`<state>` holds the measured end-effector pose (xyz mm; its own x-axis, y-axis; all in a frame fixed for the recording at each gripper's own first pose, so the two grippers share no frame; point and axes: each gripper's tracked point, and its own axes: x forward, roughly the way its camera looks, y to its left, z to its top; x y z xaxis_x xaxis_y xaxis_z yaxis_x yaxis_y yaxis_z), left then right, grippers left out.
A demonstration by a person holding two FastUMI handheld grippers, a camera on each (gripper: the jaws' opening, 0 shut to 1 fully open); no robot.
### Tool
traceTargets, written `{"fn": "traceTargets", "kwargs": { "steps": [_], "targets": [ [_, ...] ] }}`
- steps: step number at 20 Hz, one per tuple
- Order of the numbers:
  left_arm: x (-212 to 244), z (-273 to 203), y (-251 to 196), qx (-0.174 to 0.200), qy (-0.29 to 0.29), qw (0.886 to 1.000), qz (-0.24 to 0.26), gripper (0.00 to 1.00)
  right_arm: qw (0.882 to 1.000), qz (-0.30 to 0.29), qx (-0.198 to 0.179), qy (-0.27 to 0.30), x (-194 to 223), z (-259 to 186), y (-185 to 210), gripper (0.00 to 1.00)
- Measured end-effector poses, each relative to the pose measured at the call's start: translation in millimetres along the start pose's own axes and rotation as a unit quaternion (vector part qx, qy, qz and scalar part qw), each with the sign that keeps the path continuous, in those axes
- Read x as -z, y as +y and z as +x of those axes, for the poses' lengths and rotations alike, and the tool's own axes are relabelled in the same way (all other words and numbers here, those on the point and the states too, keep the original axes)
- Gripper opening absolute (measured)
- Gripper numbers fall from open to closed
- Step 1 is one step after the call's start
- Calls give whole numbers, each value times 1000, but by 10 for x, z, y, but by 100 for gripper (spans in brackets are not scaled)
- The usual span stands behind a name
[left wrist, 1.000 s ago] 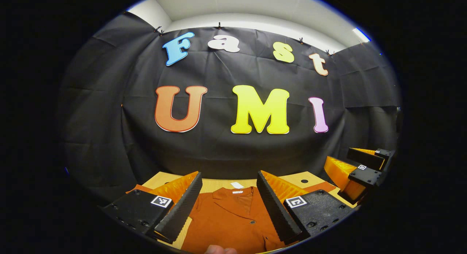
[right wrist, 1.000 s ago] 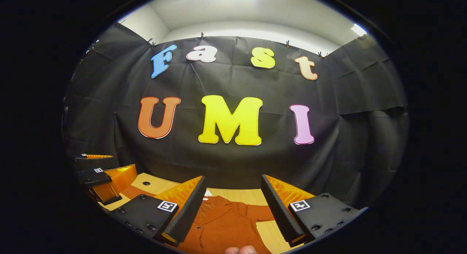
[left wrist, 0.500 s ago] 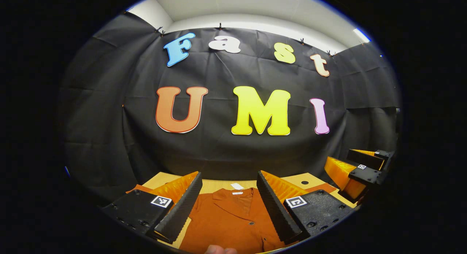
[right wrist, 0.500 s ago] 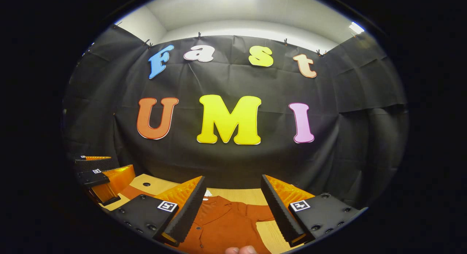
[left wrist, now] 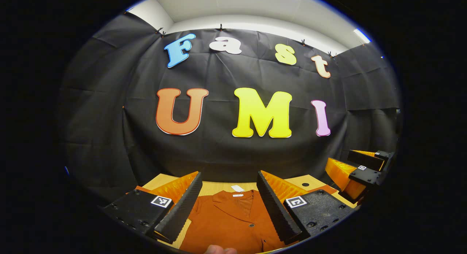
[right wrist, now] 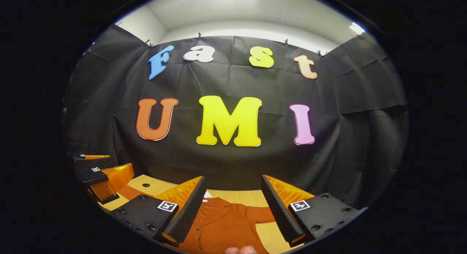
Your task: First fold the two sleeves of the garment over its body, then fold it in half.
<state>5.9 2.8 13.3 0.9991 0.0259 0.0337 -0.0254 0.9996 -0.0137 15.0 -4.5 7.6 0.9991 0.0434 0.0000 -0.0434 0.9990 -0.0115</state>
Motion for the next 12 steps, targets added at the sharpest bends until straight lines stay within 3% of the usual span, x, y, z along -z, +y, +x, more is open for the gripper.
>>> {"fn": "traceTargets", "kwargs": {
  "steps": [12],
  "targets": [
    [42, 37, -23, -8, 6, 1000, 7, 97, 1000, -2, 4, 8, 105, 109, -113, 95]
  ]
}}
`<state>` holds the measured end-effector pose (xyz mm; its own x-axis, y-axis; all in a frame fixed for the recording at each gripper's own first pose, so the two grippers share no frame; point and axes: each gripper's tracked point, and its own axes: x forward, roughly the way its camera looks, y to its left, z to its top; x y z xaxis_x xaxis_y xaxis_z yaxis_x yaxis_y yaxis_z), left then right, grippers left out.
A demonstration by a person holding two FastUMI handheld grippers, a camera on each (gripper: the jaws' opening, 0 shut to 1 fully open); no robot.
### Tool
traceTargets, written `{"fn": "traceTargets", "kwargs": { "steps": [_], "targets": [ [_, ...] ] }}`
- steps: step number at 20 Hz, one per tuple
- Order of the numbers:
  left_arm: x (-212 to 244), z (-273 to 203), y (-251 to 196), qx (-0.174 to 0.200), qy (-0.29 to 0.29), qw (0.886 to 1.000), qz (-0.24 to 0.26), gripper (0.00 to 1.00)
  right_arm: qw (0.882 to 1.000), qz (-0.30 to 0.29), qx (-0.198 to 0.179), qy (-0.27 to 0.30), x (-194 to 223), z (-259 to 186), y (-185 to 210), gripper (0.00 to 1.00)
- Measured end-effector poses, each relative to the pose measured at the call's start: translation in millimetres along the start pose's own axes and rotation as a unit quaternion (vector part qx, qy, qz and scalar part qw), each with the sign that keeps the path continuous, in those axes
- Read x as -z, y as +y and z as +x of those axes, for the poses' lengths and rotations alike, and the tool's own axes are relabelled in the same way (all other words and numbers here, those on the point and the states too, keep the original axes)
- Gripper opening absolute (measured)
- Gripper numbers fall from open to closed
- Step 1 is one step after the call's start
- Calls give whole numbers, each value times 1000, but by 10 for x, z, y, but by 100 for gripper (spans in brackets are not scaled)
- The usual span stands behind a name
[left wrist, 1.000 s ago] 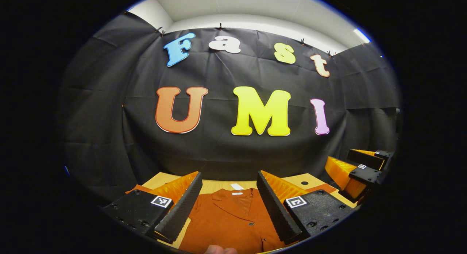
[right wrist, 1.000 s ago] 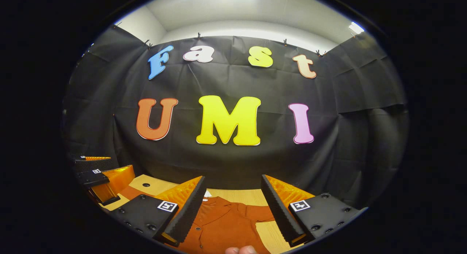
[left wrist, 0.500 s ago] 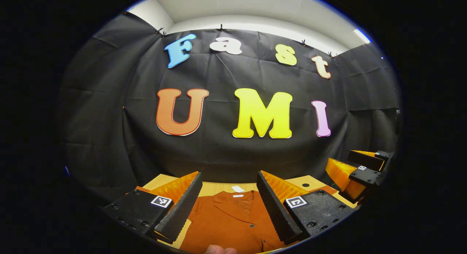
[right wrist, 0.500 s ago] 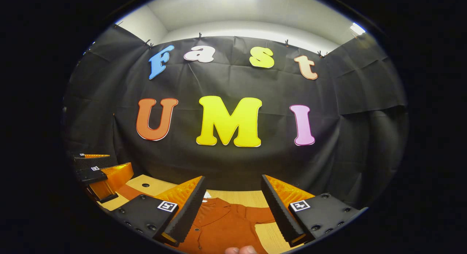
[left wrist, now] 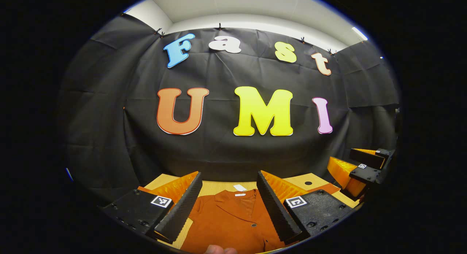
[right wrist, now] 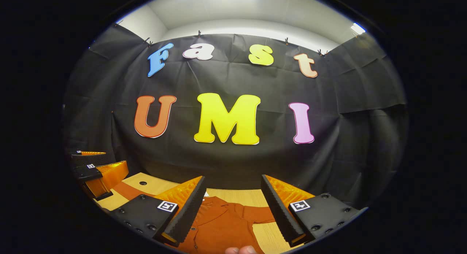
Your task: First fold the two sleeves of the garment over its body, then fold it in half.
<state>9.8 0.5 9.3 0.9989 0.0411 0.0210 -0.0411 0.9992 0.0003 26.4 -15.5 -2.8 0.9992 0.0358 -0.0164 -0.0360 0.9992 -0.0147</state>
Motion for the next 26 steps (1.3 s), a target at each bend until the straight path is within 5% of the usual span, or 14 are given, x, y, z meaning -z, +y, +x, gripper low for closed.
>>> {"fn": "traceTargets", "kwargs": {
  "steps": [5, 10, 16, 26],
  "targets": [
    [3, 31, -20, -5, 2, 1000, 5, 97, 1000, 9, 3, 12, 100, 72, -196, 96],
    [93, 56, -57, -12, 16, 1000, 13, 97, 999, 5, 34, 22, 200, 206, -807, 95],
    [170, 255, -369, -6, 34, 999, 29, 97, 995, 35, 78, 54, 427, 654, -1921, 95],
    [470, 714, -1025, -3, 101, 993, 66, 98, 979, 80, 104, 159, 1581, 1774, -3749, 96]
  ]
}}
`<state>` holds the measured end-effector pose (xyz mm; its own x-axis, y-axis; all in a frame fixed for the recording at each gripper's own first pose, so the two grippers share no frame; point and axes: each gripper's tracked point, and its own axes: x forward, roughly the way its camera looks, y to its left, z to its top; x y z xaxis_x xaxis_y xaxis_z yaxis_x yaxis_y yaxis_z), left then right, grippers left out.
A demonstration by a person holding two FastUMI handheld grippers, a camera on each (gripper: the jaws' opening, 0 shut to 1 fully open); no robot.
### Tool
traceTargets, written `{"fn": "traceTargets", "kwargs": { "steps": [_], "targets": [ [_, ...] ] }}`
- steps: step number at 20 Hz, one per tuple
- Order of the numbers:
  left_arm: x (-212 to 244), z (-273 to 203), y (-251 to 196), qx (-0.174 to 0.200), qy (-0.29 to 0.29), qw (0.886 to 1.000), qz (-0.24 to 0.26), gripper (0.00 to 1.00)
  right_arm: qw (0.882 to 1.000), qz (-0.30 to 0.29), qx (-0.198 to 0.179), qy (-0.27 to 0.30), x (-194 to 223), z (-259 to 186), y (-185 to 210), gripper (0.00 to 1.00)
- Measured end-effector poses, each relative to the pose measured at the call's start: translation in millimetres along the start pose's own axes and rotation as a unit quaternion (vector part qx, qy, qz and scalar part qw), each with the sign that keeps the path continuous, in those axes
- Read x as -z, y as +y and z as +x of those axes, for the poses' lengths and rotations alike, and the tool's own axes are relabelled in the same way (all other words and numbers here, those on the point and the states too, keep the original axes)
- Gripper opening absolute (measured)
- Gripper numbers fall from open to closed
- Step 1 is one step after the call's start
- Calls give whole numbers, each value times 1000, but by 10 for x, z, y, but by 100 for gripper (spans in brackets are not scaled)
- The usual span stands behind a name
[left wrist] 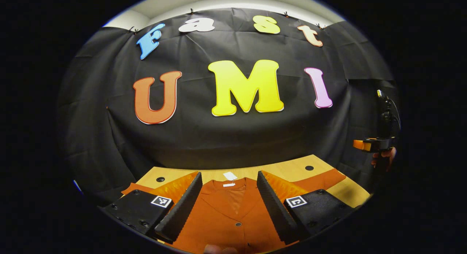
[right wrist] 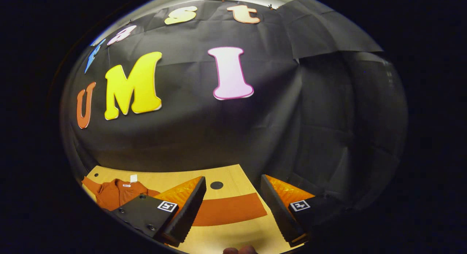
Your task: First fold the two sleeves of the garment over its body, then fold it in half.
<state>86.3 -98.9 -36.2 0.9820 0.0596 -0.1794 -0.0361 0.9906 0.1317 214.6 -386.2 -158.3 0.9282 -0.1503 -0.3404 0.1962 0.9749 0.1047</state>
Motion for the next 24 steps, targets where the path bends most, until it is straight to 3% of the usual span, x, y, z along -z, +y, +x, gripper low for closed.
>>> {"fn": "traceTargets", "kwargs": {
  "steps": [4, 10, 15, 20, 22, 24],
  "targets": [
    [-25, 94, -170, 3, 15, 1000, 20, 98, 996, 11, -28, 79, 666, 595, -229, 96],
    [37, 291, -263, 7, 37, 998, 45, 99, 986, 13, -27, 164, 1480, 1294, -613, 96],
    [99, 430, -333, 7, 53, 997, 59, 99, 980, 52, -42, 187, 1679, 1509, -671, 98],
    [154, 528, -458, 16, 66, 995, 67, 99, 976, 40, -54, 209, 1911, 1545, -649, 98],
    [147, 546, -513, 22, 63, 996, 65, 99, 975, 42, -53, 213, 1928, 1532, -679, 91],
    [119, 567, -562, 26, 61, 996, 63, 99, 975, 32, -48, 215, 1891, 1484, -750, 77]
  ]
}}
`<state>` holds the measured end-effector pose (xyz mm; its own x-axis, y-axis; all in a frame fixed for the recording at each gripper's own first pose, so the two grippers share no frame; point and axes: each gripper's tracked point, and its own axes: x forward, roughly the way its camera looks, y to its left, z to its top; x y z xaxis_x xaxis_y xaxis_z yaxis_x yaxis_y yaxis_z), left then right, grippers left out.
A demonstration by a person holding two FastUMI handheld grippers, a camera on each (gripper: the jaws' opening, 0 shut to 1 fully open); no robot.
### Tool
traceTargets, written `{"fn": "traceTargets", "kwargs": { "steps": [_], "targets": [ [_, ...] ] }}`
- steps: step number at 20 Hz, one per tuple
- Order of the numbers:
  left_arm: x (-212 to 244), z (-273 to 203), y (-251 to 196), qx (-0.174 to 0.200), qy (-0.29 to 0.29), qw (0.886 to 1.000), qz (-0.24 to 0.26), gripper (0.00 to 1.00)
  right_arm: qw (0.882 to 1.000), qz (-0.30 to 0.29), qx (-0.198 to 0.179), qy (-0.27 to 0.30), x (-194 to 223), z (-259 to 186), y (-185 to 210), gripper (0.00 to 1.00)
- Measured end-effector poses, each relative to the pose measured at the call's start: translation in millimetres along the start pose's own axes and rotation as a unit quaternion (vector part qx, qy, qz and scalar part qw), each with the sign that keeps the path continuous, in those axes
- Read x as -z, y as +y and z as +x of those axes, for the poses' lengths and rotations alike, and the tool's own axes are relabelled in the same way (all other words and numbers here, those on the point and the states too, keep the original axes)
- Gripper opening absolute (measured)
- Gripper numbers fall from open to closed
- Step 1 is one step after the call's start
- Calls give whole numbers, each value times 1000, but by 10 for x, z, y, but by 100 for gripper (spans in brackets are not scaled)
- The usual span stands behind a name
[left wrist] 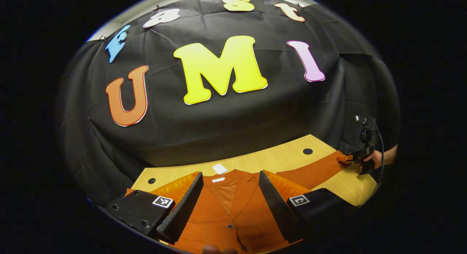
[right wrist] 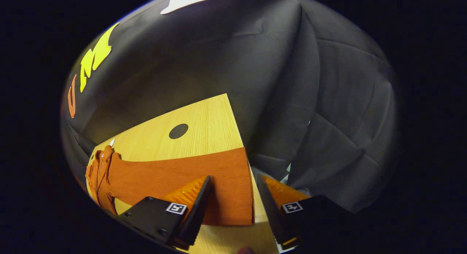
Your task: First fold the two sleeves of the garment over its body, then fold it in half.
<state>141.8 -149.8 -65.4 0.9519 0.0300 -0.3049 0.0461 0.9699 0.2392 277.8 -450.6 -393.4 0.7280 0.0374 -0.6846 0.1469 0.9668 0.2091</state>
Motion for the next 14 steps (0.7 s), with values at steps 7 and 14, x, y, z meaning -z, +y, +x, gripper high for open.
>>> {"fn": "traceTargets", "kwargs": {
  "steps": [7, 14],
  "targets": [
    [-13, -55, 91, -6, -3, 1000, -5, 99, 997, -63, 47, 10, -36, -123, -77, 4],
    [-22, -242, 354, -29, -18, 999, -27, 99, 999, -42, 30, -12, -159, -180, -19, 4]
  ]
}}
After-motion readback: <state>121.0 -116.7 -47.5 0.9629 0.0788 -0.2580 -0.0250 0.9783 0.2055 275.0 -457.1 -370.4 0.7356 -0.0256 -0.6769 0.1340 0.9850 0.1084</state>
